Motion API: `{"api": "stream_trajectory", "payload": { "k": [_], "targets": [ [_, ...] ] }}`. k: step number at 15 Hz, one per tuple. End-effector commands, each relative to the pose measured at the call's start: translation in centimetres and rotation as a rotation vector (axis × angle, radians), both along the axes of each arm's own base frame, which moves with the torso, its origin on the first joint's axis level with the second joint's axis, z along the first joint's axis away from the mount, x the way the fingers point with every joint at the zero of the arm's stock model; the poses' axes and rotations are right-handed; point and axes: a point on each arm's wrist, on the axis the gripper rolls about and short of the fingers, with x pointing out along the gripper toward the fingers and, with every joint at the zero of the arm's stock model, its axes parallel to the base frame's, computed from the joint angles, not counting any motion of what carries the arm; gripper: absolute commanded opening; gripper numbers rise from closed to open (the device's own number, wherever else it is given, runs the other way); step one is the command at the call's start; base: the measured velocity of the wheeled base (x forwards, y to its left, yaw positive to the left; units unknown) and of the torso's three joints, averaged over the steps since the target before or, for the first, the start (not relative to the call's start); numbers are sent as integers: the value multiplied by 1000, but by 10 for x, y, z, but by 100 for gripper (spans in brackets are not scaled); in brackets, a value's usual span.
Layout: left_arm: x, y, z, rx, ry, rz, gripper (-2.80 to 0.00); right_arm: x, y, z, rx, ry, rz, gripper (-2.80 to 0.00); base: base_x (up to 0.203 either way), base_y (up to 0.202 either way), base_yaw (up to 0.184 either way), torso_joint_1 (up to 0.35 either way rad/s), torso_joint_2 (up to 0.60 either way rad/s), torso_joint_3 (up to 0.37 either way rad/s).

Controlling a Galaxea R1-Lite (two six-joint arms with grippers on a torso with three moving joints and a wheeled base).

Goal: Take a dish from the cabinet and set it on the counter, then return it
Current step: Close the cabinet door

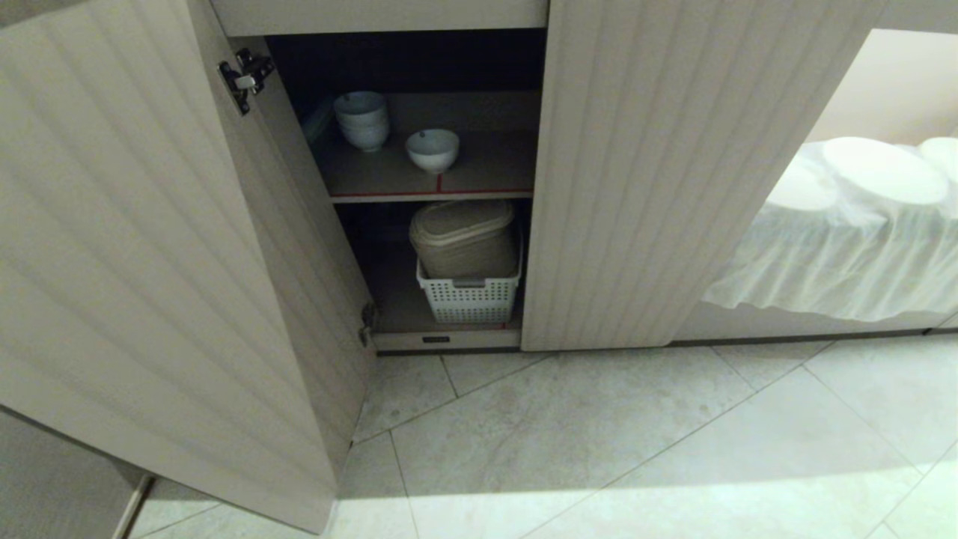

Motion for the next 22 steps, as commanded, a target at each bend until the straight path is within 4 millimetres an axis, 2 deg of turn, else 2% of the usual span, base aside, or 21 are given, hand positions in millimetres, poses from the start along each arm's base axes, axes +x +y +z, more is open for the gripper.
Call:
{"api": "stream_trajectory", "payload": {
  "k": [1,11,18,22],
  "targets": [
    [5,0,2,-17,2,14,-280,0,0,0,0,-1,0,-280,0,0,0,0,0,0],
    [5,-1,1,-82,-37,126,-280,0,0,0,0,-1,0,-280,0,0,0,0,0,0],
    [33,6,14,-173,-44,-85,-280,0,0,0,0,-1,1,-280,0,0,0,0,0,0],
    [49,15,20,-173,-58,-117,-280,0,0,0,0,1,1,-280,0,0,0,0,0,0]
  ]
}}
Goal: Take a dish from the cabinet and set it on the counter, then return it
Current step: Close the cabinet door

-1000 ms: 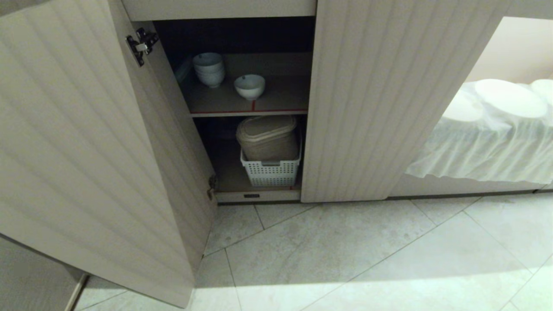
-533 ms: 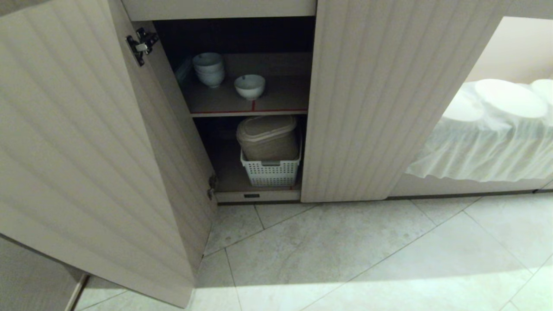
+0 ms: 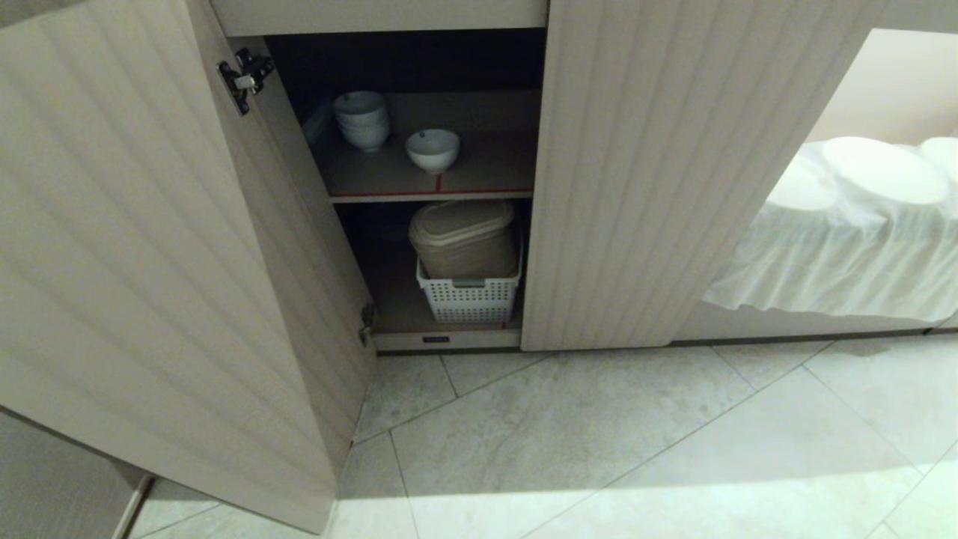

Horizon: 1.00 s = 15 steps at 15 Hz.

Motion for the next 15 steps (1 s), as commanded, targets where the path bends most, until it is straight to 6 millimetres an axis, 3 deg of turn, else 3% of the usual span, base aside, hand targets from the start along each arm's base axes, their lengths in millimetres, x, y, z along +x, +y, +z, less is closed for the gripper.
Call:
{"api": "stream_trajectory", "payload": {
  "k": [1,15],
  "targets": [
    [8,6,-1,-18,29,-18,-280,0,0,0,0,-2,2,-280,0,0,0,0,0,0],
    [23,22,-7,-80,42,-203,-280,0,0,0,0,-2,1,-280,0,0,0,0,0,0]
  ]
}}
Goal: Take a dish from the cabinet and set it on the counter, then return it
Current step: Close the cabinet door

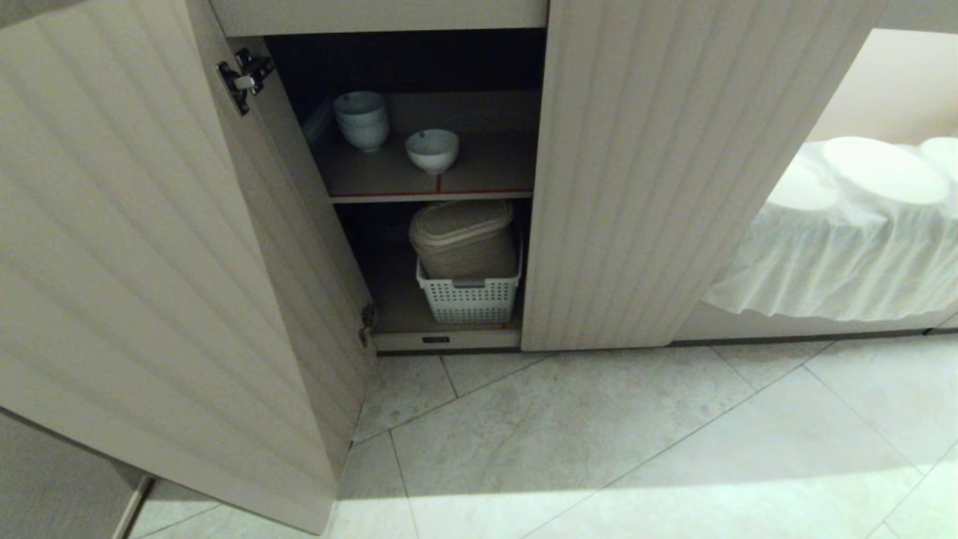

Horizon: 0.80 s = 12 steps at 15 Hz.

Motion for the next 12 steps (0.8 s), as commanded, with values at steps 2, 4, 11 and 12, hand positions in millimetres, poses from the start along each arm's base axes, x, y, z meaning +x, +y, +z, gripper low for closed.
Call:
{"api": "stream_trajectory", "payload": {
  "k": [2,4,11,12],
  "targets": [
    [7,7,-5,-26,24,0,-280,0,0,0,0,-1,1,-280,0,0,0,0,0,0],
    [15,15,-5,-28,-4,13,-280,0,0,0,0,-1,0,-280,0,0,0,0,0,0],
    [21,21,-10,-45,6,7,-280,0,0,0,0,-1,0,-280,0,0,0,0,0,0],
    [21,21,-11,-48,7,-3,-280,0,0,0,0,0,1,-280,0,0,0,0,0,0]
  ]
}}
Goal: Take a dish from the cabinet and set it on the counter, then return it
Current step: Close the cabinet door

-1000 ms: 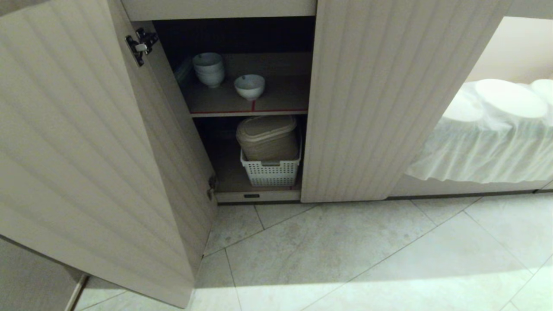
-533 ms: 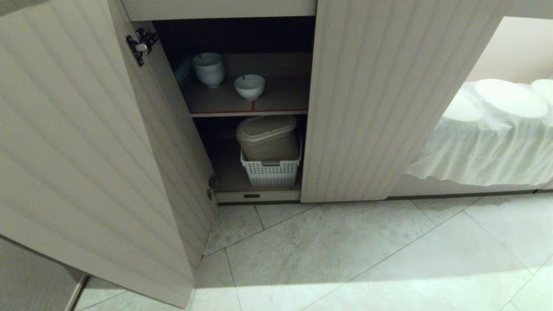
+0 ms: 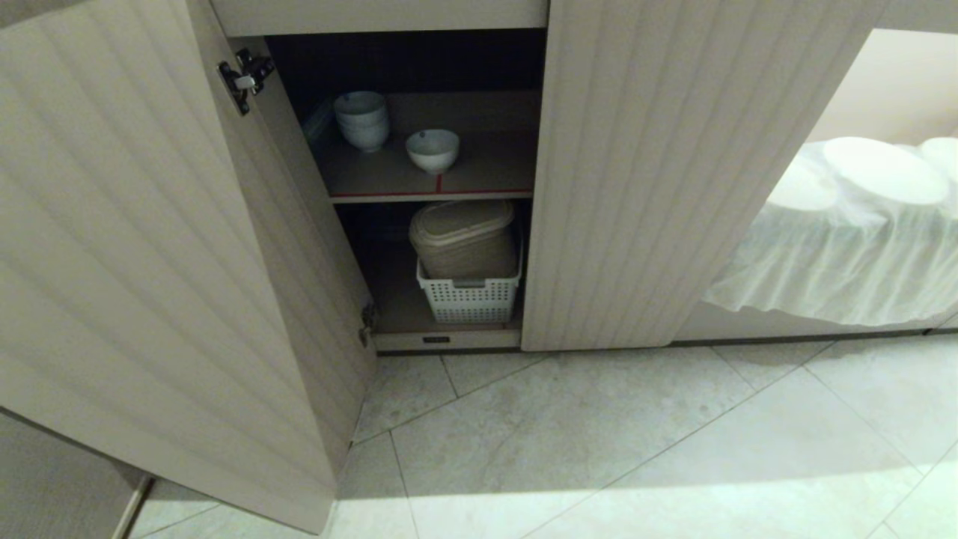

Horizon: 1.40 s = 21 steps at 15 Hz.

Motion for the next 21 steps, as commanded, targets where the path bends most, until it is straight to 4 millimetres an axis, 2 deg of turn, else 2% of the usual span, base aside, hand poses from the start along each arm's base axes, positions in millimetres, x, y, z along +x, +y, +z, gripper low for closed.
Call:
{"api": "stream_trajectory", "payload": {
  "k": [1,8,21],
  "targets": [
    [1,1,-2,-7,5,-8,-280,0,0,0,0,-1,1,-280,0,0,0,0,0,0],
    [4,0,-7,-18,9,-57,-280,0,0,0,0,-1,0,-280,0,0,0,0,0,0],
    [7,-9,-10,-32,-5,-254,-280,0,0,0,0,0,1,-280,0,0,0,0,0,0]
  ]
}}
